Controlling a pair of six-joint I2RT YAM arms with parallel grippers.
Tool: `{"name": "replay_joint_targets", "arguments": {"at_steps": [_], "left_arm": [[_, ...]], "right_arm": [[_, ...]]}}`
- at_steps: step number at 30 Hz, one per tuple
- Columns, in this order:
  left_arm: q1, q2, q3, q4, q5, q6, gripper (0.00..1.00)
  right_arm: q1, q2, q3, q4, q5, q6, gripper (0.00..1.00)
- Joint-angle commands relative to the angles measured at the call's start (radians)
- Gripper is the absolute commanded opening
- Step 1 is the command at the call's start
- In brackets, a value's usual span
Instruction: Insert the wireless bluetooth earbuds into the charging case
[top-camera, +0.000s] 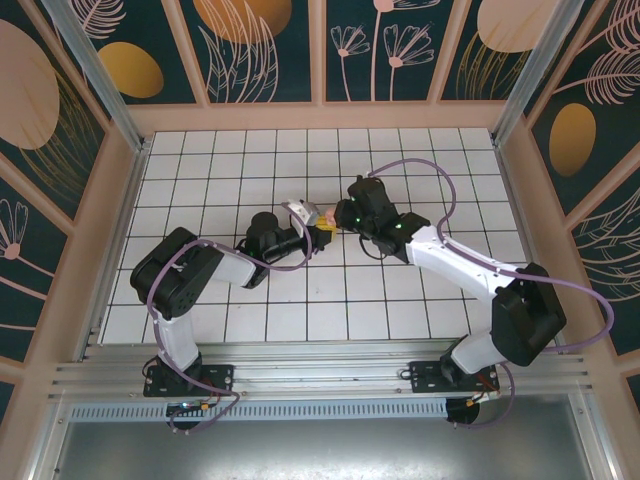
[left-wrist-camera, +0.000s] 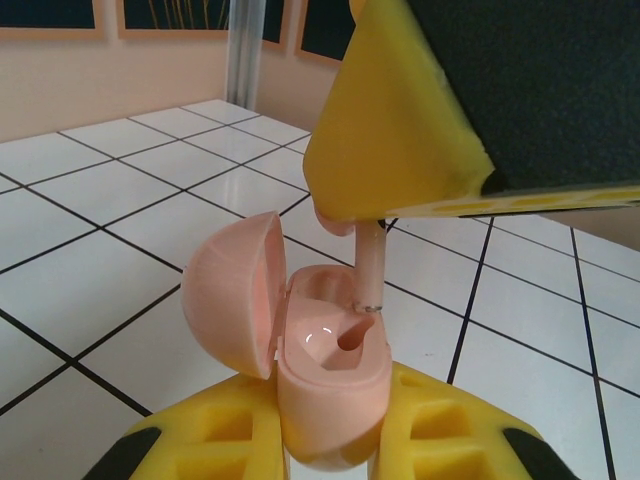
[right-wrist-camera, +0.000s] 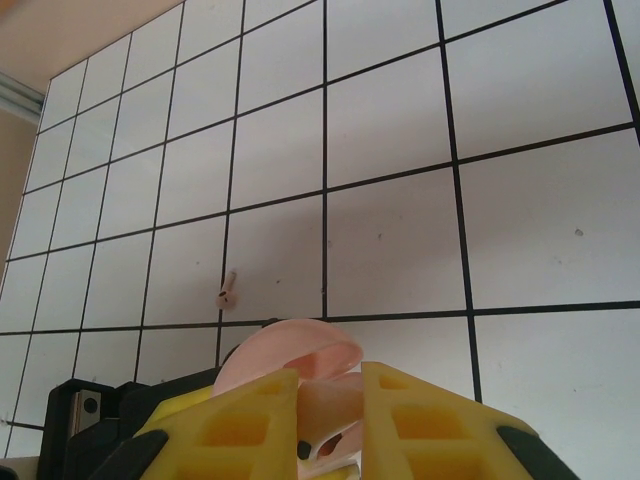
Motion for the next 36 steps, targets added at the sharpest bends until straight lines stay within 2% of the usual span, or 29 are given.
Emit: {"name": "replay_joint_targets", "arguments": {"at_steps": [1,9,21,36], "left_arm": [[-0.009,-0.011,0.031,0.034,0.011,-0.019,0.07],[-0.008,-0.022,0.031,0.034,0.016,-0.016,0.07],[-0.009,-0.023,0.024,0.016,0.016,0.000,0.07],[-0.016,-0.030,0.022,0.031,0.017,-0.005,0.07]], "right_arm": [[0.018,0.022,0.033,-0.035,0.062,-0.024,0.19],[0.027,0.030,0.042,-0.055,0.113,-0.026,0.19],[0.022,-0.036,0.032,-0.030,0.155,-0.042,0.19],[0.018,-0.007,0.010,-0.036,0.141,-0.032,0.19]]}}
